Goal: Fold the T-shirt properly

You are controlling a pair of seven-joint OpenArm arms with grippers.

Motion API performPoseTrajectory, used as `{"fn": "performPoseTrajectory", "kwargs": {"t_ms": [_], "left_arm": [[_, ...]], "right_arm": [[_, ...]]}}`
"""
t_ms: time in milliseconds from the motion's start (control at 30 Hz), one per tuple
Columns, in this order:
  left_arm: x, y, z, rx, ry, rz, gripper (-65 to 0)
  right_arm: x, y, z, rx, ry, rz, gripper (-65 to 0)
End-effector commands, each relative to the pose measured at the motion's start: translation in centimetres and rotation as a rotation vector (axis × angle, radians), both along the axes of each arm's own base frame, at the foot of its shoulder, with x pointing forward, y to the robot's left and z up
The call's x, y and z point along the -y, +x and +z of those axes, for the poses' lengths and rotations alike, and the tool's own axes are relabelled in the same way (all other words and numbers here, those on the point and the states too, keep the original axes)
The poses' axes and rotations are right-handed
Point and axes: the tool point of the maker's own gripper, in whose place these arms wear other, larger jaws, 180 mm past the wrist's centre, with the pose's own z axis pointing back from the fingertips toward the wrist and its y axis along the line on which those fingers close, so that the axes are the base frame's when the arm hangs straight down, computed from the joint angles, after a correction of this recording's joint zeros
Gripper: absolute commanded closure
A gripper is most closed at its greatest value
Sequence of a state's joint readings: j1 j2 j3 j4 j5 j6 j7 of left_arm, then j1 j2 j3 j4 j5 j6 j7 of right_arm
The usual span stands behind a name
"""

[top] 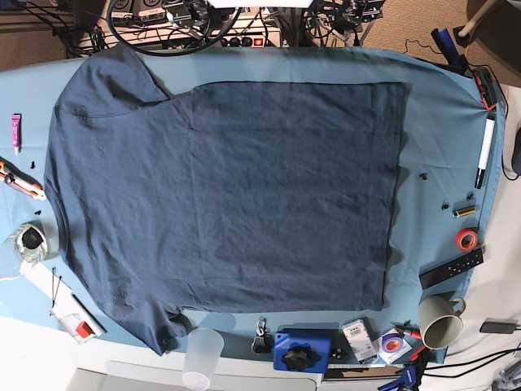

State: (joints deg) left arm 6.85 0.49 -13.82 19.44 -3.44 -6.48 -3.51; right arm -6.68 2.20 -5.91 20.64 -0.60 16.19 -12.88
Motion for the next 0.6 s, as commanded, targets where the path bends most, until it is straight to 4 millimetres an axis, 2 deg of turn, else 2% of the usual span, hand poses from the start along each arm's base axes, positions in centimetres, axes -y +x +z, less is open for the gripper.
{"fn": "performPoseTrajectory", "kwargs": {"t_ms": [0,133,333,467,567], "left_arm": [[0.3,-0.4,0.1,0.004,-0.009,-0.008,0.0],[-1.0,-2.2,0.0,-0.018,0.012,-0.01,0.0],[-5.1,-5.7,0.5,-0.035,0.08,-0.025,0.0],[-7.2,-7.8,1.5,-0.041,0.101,-0.052,0.0],[-8.1,-8.9,2.7,-0.047,0.102,-0.035,0.0]], "right_arm": [[0.7,-0.3,0.0,-0.017,-0.008,0.006,0.0],[2.1,-1.8,0.1,-0.075,-0.029,-0.001,0.0],[5.2,-4.8,1.2,-0.114,-0.061,-0.05,0.0],[7.3,-6.6,2.9,-0.129,-0.072,-0.083,0.0],[9.0,-7.3,4.9,-0.141,-0.065,-0.108,0.0]]}}
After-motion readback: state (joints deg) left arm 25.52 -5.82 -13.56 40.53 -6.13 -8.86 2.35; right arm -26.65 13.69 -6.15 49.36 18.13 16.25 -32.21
